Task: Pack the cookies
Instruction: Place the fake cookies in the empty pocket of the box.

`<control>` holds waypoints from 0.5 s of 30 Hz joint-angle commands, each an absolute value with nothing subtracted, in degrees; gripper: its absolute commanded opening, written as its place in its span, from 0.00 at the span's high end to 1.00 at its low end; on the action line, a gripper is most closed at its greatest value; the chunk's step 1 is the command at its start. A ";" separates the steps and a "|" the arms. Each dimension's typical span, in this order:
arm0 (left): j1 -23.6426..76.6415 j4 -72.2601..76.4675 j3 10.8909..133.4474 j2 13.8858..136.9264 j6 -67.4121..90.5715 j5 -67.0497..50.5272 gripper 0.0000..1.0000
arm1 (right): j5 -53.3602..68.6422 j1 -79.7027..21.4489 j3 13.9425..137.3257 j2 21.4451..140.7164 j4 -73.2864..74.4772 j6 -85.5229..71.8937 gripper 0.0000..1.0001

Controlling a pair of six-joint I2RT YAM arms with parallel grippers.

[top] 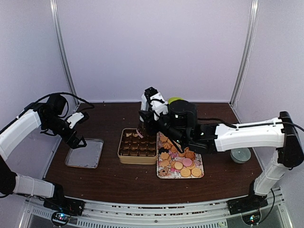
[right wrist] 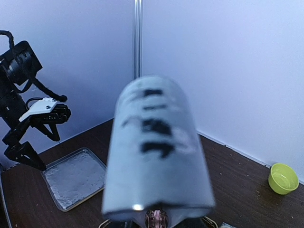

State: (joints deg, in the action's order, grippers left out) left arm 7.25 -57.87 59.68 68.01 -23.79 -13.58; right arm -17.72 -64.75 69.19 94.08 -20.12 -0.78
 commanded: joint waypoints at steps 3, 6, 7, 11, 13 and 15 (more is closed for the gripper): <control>6.77 -57.74 59.76 68.23 -25.45 -12.77 0.05 | -12.48 -62.63 82.55 105.08 -21.53 0.52 1.00; 6.77 -57.49 59.43 68.17 -25.97 -12.79 0.05 | -11.62 -61.62 87.99 110.14 -20.51 0.54 1.00; 6.77 -57.35 59.21 68.12 -26.08 -12.64 0.06 | -11.21 -61.32 89.60 111.72 -19.91 0.46 1.00; 6.76 -56.98 58.89 67.99 -26.27 -11.94 0.06 | -10.45 -60.28 94.42 116.75 -18.27 0.95 1.00; 6.76 -56.95 58.95 67.79 -26.48 -12.27 0.06 | -10.54 -60.01 95.48 118.03 -17.70 1.45 1.00; 6.76 -56.95 59.09 67.76 -26.83 -12.16 0.06 | -10.47 -59.51 96.22 118.98 -17.09 1.45 1.00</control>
State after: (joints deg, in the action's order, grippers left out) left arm 7.16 -58.00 59.53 68.14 -25.43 -12.40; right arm -11.29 -60.34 93.21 117.97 -17.50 0.38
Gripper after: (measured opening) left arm 0.942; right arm 0.227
